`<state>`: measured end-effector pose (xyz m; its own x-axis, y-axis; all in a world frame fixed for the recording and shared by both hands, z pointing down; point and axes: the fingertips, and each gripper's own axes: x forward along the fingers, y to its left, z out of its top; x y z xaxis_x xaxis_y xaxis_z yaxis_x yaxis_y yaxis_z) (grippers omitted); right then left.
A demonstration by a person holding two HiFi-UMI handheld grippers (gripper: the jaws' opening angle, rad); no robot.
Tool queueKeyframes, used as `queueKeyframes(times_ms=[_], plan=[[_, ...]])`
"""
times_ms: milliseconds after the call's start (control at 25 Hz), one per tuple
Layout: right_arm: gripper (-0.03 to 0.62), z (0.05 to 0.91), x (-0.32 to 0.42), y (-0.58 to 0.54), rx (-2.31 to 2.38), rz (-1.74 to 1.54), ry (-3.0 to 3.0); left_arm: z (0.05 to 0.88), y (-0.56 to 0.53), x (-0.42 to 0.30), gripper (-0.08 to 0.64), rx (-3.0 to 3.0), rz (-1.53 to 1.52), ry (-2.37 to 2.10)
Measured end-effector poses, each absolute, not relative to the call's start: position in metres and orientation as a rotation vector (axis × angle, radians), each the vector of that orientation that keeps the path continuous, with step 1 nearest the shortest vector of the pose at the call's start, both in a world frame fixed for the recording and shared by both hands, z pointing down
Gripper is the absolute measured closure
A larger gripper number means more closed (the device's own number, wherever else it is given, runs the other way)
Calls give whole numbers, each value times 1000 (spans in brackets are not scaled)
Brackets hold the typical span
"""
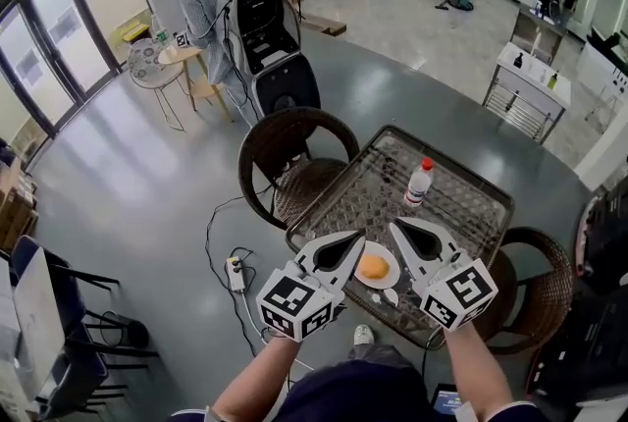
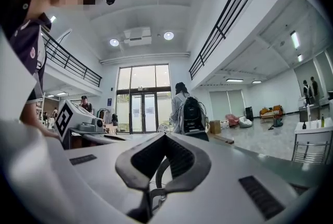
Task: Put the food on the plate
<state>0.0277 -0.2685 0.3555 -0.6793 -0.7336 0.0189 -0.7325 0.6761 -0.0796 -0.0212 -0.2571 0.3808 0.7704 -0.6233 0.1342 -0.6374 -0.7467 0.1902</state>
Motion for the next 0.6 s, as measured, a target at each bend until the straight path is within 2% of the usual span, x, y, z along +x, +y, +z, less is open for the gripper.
queueKeyframes(times_ms=[600], plan=[[589,344,32,-266,-1262,-107,2836,376,-253,-16,551,2747,99,-975]])
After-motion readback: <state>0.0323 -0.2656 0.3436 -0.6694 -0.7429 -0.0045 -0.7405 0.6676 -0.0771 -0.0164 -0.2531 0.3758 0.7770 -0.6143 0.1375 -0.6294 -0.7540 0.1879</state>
